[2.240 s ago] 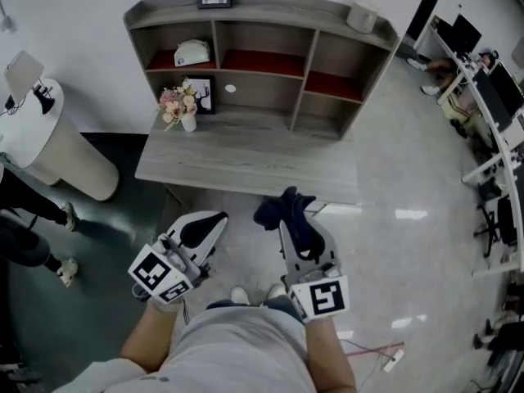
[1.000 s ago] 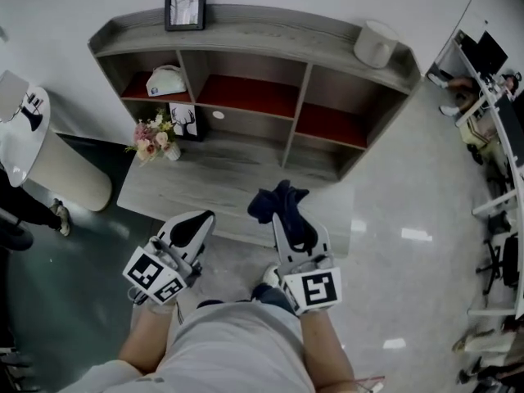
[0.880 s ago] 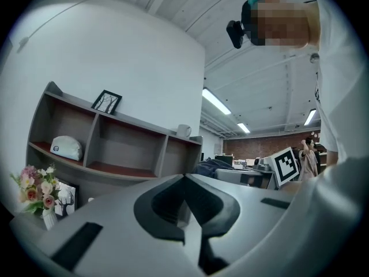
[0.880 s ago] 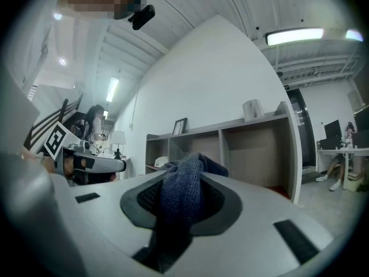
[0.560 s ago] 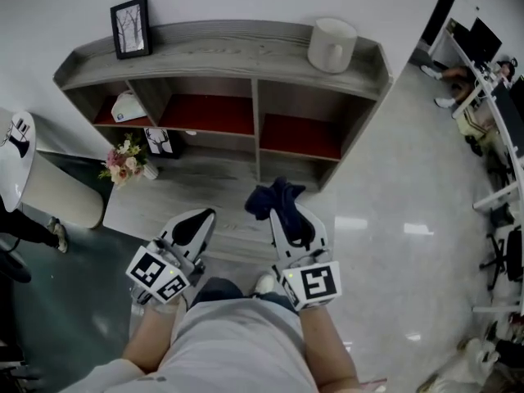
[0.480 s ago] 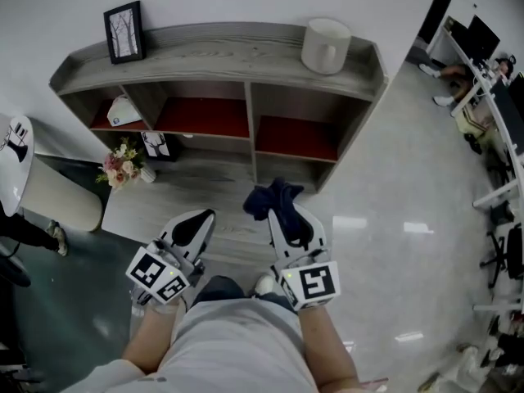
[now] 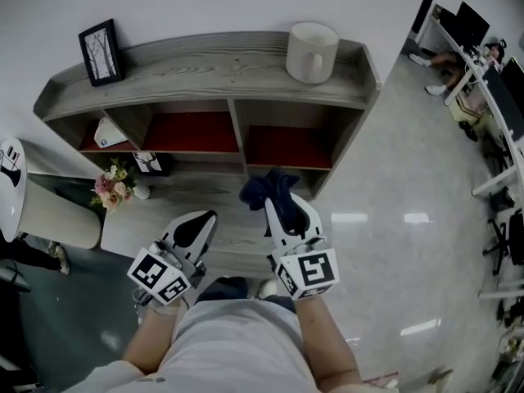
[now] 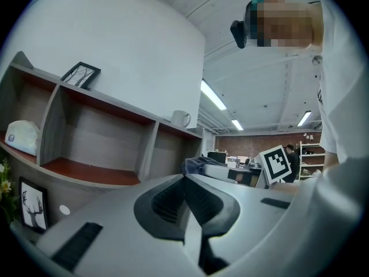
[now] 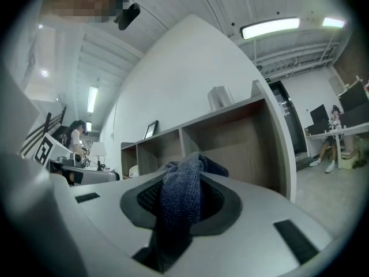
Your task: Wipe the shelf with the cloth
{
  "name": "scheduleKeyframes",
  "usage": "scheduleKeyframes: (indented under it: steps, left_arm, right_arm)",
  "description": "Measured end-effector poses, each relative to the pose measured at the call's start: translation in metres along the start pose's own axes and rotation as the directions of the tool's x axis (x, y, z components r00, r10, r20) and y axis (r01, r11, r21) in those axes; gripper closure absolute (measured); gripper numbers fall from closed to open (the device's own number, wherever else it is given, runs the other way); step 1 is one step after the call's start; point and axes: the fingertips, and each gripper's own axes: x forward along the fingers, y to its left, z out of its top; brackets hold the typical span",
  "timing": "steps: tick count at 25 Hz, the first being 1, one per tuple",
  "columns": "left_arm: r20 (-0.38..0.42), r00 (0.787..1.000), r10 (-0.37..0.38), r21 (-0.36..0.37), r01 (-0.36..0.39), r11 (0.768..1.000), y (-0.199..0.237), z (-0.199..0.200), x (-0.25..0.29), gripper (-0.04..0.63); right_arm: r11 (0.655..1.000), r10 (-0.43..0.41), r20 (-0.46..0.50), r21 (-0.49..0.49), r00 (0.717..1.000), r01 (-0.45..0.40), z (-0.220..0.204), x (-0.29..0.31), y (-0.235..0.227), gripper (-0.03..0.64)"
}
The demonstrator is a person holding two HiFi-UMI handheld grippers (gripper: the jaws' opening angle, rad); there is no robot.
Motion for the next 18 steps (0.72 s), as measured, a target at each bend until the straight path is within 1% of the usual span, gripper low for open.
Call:
scheduleKeyframes:
  steps: [4, 9, 13, 15, 18]
  left_arm:
    - [-0.009, 1.0, -0.022, 0.015, 0.022, 1.0, 0.011, 0.012, 0.011, 0.58]
    - [-0.041, 0.999, -0.031, 0.029, 0.033, 0.999, 0.022, 0.015, 0.017, 0.58]
    - [-0.052, 0.998, -0.022, 0.037, 0.024, 0.999, 0.032, 0.014, 0.012, 0.581]
    - [-0.055, 0.998, -0.008, 0.041, 0.01, 0.999, 0.039, 0.014, 0.01, 0.58]
    - [-0.058, 0.998, 0.014, 0.041, -0.011, 0.999, 0.048, 0.014, 0.007, 0.581]
  right_arm:
    - [0.997, -0.025, 0.031, 0.072, 0.999, 0.023, 0.007, 0.029, -0.017, 0.517]
    - [0.989, -0.025, 0.076, 0.147, 0.997, 0.014, 0.018, 0.071, -0.035, 0.518]
    - [0.974, -0.012, 0.113, 0.226, 0.994, -0.014, 0.028, 0.103, -0.041, 0.517]
    - [0.962, 0.001, 0.139, 0.27, 0.99, -0.039, 0.033, 0.119, -0.042, 0.518]
    - [0.948, 0.015, 0.166, 0.312, 0.986, -0.067, 0.04, 0.139, -0.043, 0.518]
